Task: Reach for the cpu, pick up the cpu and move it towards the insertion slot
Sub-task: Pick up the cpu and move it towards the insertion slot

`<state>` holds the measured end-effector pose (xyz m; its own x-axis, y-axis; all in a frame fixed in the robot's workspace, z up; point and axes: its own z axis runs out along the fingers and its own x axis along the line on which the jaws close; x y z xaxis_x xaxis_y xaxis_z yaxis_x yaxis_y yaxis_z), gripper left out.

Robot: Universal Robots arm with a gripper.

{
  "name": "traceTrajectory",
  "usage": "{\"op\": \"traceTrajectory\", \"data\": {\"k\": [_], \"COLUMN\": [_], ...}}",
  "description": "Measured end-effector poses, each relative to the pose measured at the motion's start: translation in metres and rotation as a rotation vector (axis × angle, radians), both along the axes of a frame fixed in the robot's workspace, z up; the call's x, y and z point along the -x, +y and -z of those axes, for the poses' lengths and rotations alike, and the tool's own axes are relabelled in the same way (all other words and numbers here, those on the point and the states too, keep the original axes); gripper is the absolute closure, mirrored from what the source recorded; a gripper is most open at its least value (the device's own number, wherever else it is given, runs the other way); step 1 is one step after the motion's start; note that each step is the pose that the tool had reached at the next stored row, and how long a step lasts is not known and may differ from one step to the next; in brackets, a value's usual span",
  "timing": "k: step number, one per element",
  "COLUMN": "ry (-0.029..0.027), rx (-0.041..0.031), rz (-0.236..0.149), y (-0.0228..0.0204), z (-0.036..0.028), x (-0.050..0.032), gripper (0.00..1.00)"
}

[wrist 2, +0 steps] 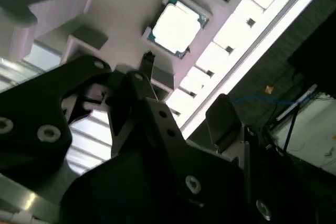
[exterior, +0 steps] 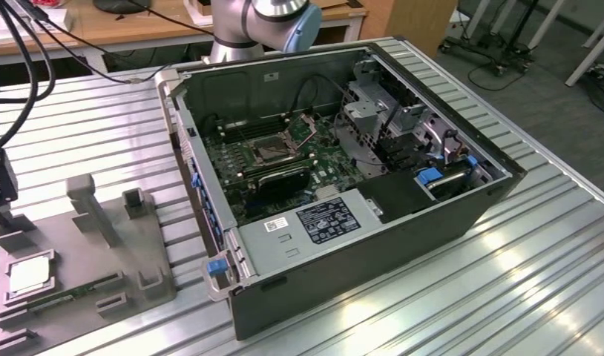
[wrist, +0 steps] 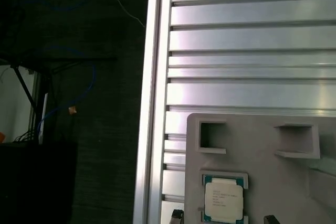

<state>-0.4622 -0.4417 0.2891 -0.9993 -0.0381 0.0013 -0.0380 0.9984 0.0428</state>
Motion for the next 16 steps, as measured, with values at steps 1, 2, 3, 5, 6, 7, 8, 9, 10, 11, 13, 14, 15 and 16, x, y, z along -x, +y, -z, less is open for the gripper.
{"op": "traceTrajectory", "data": {"k": [1,2,3,5,6,7,8,9,10,11,13,14,15,16], "ry": [0.0002,0.0003,0.0004,0.0004,0.0003,0.0003,0.0003,0.0003,0.0003,0.0003,0.0004,0.0004,0.0004,0.0004], "rx": [0.0002,0.0002,0.0002,0.0002,0.0002,0.0002,0.0002,0.0002,0.0001,0.0002,0.0006,0.0006,0.0006,0.0006], "rz": [0.000,0.000,0.000,0.000,0.000,0.000,0.000,0.000,0.000,0.000,0.000,0.000,0.000,0.000], "y": [0.0000,0.0000,0.0000,-0.0001,0.0000,0.0000,-0.0001,0.0000,0.0000,-0.0001,-0.0001,-0.0001,-0.0001,-0.0001], "z": [-0.0001,-0.0001,-0.0001,-0.0001,0.0001,0.0002,0.0002,0.0002,0.0002,0.0002,0.0008,0.0008,0.0009,0.0010], "x": [0.0000,0.0000,0.0000,0.0000,0.0000,0.0000,0.0000,0.0000,0.0000,0.0000,0.0000,0.0000,0.0000,0.0000], "gripper": [0.33,0.33,0.33,0.33,0.33,0.33,0.33,0.33,0.33,0.33,0.33,0.33,0.33,0.33]}}
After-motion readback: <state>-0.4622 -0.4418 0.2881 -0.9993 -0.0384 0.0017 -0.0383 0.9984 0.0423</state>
